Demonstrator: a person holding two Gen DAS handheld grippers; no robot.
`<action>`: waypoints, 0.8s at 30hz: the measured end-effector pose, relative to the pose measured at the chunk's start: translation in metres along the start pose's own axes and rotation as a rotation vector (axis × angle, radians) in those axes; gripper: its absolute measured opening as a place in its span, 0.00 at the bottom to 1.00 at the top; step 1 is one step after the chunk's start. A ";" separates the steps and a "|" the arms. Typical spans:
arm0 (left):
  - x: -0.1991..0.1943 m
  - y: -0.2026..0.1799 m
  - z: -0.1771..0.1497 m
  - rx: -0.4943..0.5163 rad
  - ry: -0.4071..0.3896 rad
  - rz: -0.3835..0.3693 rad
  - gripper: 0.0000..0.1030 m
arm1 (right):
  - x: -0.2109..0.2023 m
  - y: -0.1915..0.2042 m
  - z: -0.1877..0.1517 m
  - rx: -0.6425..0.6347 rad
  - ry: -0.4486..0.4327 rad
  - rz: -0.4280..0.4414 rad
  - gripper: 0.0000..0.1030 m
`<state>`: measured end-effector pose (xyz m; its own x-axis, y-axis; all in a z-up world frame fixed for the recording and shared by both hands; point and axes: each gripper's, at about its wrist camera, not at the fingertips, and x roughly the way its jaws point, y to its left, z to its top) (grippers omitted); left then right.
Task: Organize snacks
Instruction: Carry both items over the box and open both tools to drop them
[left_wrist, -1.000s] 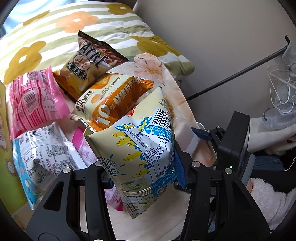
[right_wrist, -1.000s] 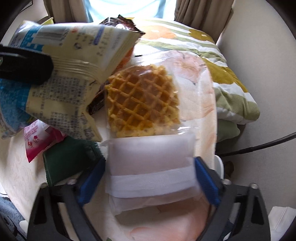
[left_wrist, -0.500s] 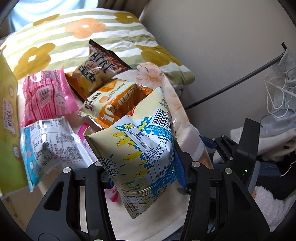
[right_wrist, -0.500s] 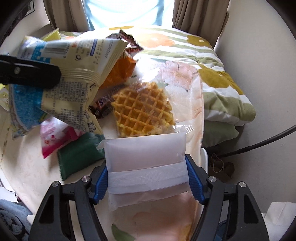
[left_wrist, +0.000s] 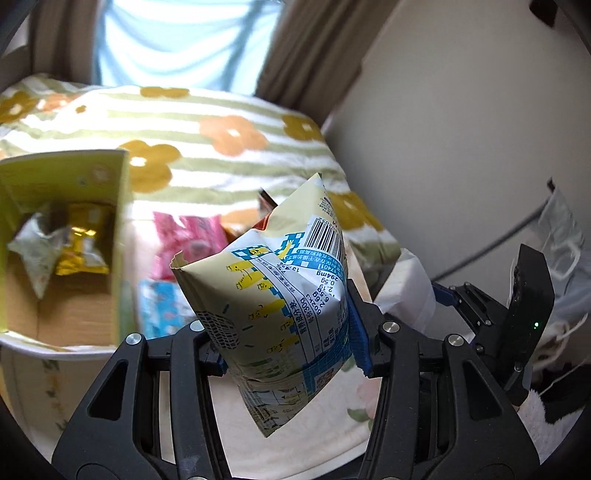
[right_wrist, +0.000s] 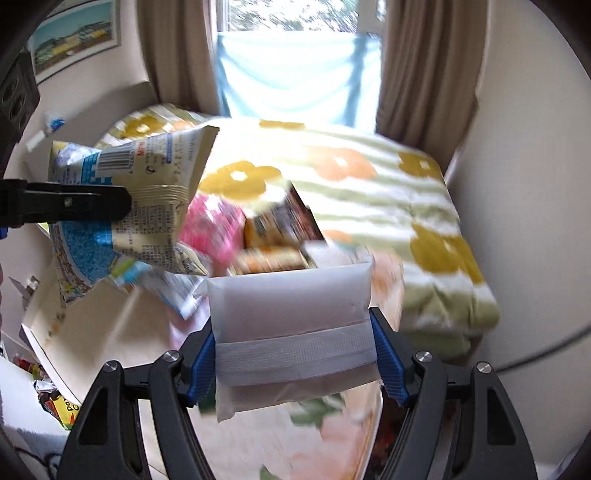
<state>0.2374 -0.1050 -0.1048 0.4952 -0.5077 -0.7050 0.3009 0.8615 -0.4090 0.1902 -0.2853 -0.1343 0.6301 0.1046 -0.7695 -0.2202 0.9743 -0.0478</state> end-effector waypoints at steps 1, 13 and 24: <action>-0.010 0.009 0.004 -0.011 -0.023 0.013 0.44 | -0.002 0.007 0.010 -0.016 -0.014 0.007 0.67; -0.093 0.157 0.038 -0.157 -0.132 0.144 0.44 | 0.028 0.126 0.117 -0.106 -0.088 0.158 0.67; -0.086 0.289 0.040 -0.204 -0.014 0.194 0.44 | 0.101 0.233 0.149 -0.114 0.009 0.206 0.67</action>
<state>0.3140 0.1868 -0.1392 0.5391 -0.3318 -0.7741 0.0296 0.9260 -0.3763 0.3137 -0.0178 -0.1279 0.5569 0.2962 -0.7759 -0.4264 0.9037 0.0390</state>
